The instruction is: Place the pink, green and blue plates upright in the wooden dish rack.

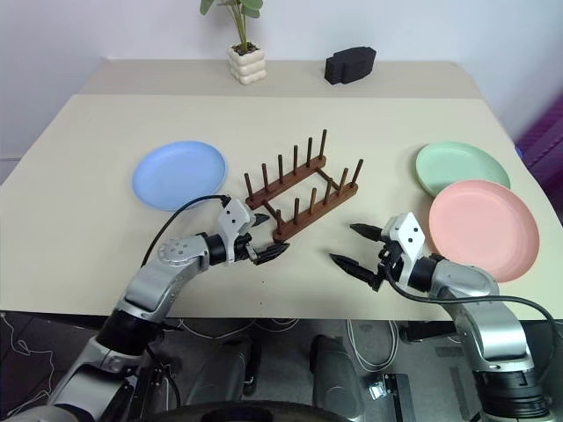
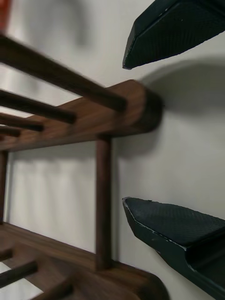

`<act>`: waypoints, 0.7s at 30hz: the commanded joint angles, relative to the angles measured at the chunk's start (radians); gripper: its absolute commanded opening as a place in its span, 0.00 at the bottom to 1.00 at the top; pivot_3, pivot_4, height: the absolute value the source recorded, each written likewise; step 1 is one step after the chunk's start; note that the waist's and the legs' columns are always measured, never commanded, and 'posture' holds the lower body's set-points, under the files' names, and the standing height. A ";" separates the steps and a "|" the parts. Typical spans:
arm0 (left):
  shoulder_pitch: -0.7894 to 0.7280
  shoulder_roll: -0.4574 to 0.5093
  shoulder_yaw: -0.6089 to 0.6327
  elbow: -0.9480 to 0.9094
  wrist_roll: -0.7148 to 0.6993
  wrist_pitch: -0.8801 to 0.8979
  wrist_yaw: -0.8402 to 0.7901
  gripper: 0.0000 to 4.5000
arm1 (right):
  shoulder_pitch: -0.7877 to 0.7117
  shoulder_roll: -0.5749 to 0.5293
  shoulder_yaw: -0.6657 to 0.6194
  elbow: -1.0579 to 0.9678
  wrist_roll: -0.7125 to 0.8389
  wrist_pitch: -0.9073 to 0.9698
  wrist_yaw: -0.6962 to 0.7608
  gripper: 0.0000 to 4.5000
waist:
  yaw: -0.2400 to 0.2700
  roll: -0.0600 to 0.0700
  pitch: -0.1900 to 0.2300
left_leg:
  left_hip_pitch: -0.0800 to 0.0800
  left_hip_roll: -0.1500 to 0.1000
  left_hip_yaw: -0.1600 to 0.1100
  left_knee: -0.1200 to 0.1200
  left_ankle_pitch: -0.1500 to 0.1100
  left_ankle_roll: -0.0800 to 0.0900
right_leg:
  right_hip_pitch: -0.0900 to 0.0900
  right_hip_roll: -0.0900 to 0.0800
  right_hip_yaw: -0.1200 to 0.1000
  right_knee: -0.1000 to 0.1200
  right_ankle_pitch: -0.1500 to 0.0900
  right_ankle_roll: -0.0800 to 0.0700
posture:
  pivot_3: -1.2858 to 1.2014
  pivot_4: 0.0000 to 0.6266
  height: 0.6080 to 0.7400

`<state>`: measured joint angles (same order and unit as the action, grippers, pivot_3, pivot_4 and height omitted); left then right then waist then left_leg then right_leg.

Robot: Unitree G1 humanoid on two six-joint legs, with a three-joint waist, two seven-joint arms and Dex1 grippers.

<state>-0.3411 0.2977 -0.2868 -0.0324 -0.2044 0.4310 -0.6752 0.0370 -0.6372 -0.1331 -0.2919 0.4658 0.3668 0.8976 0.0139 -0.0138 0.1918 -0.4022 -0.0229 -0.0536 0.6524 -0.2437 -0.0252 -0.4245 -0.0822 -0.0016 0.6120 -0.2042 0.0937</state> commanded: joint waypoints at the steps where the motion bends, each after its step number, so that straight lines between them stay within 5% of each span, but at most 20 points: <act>1: 0.014 -0.023 -0.029 0.023 0.013 0.000 -0.006 0.88 | -0.018 0.006 -0.012 -0.058 0.029 0.010 -0.019 0.92 | 0.000 0.000 0.000 | 0.000 0.000 0.000 0.000 0.000 0.000 | 0.000 0.000 0.000 0.000 0.000 0.000 | 0.52 0.24 0.97; 8: 0.017 -0.015 -0.010 0.038 0.018 -0.039 -0.030 0.18 | -0.022 0.013 0.011 -0.073 0.029 0.018 -0.041 0.92 | 0.001 0.001 -0.001 | 0.000 0.000 0.000 0.000 0.000 0.000 | 0.000 0.000 0.000 0.000 0.000 -0.001 | 0.52 0.24 0.97; 21: -0.236 0.073 -0.061 0.348 0.062 -0.311 -0.396 0.18 | 0.120 -0.021 -0.017 -0.150 0.025 0.045 -0.054 0.92 | 0.002 0.001 -0.001 | 0.000 0.000 0.000 0.000 0.000 0.000 | 0.000 0.000 0.000 0.000 0.000 0.000 | 0.52 0.24 0.97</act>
<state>-0.5399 0.3726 -0.3149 0.2719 -0.1572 0.1750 -0.9918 0.1486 -0.6494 -0.1277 -0.3871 0.4763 0.4121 0.8491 0.0160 -0.0131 0.1911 -0.4026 -0.0234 -0.0539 0.6524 -0.2438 -0.0250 -0.4242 -0.0821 -0.0022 0.6116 -0.2045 0.0938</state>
